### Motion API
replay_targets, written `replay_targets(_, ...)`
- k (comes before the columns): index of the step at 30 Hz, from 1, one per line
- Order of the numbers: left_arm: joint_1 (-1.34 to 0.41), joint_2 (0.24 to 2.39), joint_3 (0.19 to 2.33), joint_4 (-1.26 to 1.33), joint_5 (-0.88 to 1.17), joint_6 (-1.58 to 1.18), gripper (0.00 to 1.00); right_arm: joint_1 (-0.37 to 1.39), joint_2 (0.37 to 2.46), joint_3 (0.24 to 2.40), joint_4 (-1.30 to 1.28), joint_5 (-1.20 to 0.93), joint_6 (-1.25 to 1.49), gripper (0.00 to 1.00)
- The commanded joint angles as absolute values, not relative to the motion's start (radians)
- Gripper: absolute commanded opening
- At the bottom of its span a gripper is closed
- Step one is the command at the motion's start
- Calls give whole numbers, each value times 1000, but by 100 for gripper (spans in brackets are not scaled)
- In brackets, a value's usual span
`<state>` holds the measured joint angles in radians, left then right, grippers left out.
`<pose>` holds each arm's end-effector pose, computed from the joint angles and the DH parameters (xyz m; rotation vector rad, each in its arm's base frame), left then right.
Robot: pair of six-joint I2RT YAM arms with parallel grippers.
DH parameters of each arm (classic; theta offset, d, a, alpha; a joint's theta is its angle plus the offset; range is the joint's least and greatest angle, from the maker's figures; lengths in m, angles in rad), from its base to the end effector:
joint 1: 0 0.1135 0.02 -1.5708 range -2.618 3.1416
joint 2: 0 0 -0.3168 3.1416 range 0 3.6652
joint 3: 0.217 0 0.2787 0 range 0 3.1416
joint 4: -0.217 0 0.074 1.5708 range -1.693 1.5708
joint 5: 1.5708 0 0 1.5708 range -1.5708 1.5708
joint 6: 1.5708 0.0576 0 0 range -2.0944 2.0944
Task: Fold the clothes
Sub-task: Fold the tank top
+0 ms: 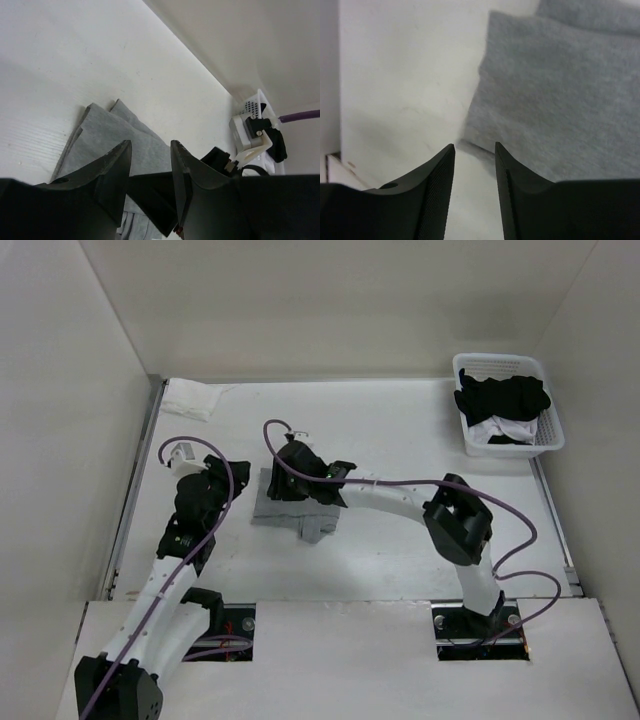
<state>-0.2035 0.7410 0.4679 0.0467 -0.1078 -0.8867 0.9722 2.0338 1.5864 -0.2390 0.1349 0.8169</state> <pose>0.1897 -0.0328 0.2823 -0.6933 1.7134 -0.6768 0.3074 0.4370 0.2502 -0.1085 2.3750 0.7770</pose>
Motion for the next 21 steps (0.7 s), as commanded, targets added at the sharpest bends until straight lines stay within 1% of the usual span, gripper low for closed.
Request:
replay_targets(1,-206,736,459,49,-71,-887,36,982,1926,1583,-204,147,815,44)
replay_targets(5,-263,817,454,49,-87,-870,44,967,1717,1363,-108,161,804,46)
replay_targets(6,-272,837,453,49,-94,-867,46,955,1657,1291,-71,163,801,43)
replay_targets(7,-284,863,448,49,-101,-862,48,946,1604,1220,-34,163,795,36)
replay_targets(8,-295,891,443,51,-106,-859,50,935,1550,1148,1,164,785,26)
replay_targets(9,-306,916,437,49,-109,-859,52,923,1502,1084,27,166,785,10)
replay_targets(10,-315,937,430,54,-109,-854,54,912,1456,1018,49,167,781,1)
replay_targets(13,-344,1011,413,66,-121,-827,60,889,1338,855,93,175,764,0)
replay_targets(14,-353,1043,413,77,-126,-815,62,880,1313,810,101,173,761,3)
replay_targets(15,-363,1078,414,93,-127,-810,63,871,1292,773,107,169,755,8)
replay_targets(19,-389,1231,465,126,-182,-763,64,837,1235,652,146,164,753,37)
replay_targets(21,-384,1293,483,124,-241,-736,65,817,1226,603,181,161,759,45)
